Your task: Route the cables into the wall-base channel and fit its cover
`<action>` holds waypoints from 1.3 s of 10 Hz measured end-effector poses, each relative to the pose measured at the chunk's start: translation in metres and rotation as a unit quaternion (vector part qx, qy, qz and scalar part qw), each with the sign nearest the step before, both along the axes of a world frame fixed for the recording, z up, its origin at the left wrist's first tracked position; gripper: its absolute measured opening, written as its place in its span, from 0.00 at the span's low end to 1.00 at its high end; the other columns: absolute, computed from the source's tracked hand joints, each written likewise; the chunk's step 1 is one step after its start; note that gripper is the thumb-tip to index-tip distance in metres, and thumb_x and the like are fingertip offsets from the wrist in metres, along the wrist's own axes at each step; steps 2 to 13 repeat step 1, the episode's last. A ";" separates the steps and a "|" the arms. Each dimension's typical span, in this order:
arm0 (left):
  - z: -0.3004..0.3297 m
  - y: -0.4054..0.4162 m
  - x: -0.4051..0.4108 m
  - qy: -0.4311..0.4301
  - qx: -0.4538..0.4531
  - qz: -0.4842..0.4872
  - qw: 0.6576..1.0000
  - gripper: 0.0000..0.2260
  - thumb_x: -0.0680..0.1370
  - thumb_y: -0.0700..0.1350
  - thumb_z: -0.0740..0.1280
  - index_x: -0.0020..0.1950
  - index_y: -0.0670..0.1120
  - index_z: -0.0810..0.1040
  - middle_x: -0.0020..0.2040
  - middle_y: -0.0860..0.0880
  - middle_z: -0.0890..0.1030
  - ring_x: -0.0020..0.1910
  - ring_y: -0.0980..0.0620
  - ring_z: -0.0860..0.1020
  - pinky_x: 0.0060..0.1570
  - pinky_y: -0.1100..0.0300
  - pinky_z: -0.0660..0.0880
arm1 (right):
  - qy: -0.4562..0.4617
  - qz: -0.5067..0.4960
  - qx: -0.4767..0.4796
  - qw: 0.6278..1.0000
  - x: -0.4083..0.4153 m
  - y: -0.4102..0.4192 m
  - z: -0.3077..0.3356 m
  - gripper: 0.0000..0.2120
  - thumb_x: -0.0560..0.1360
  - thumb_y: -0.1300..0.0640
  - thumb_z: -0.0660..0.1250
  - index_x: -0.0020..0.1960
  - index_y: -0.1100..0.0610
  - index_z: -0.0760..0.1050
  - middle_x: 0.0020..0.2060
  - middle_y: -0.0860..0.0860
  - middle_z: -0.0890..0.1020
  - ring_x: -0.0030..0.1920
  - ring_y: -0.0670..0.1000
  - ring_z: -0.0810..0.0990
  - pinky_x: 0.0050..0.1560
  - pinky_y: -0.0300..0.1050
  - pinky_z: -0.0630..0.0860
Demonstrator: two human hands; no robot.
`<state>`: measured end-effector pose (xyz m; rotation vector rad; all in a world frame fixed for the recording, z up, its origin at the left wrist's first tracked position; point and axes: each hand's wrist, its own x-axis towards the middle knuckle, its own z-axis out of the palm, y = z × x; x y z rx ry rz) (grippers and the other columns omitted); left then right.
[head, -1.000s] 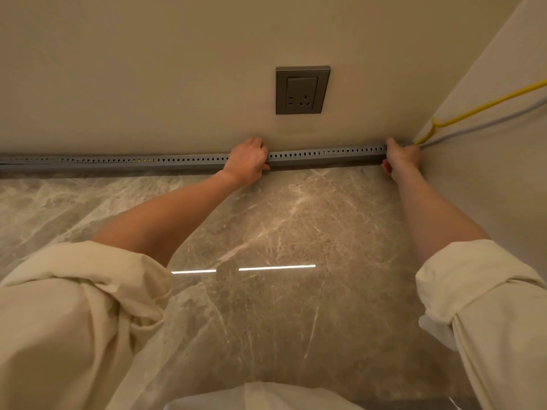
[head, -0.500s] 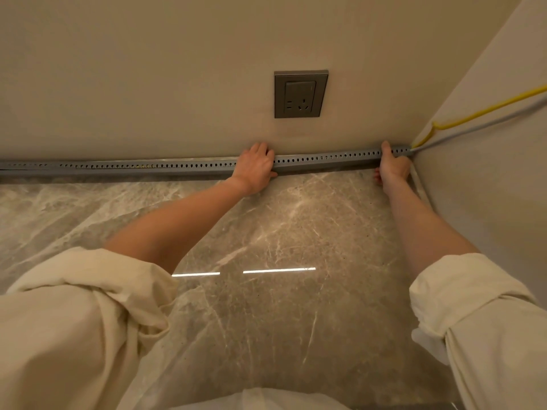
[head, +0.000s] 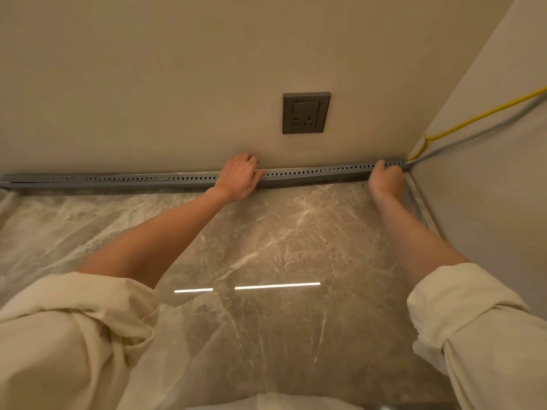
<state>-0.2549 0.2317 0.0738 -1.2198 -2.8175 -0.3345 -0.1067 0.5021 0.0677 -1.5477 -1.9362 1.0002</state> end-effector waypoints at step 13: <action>0.008 -0.029 0.000 0.002 0.031 0.027 0.999 0.18 0.81 0.50 0.57 0.63 0.39 0.72 0.57 0.38 0.77 0.54 0.38 0.76 0.53 0.47 0.73 | 0.001 0.057 0.030 0.998 0.001 -0.017 0.011 0.19 0.78 0.54 0.57 0.50 0.70 0.77 0.51 0.66 0.81 0.52 0.64 0.79 0.47 0.50 0.72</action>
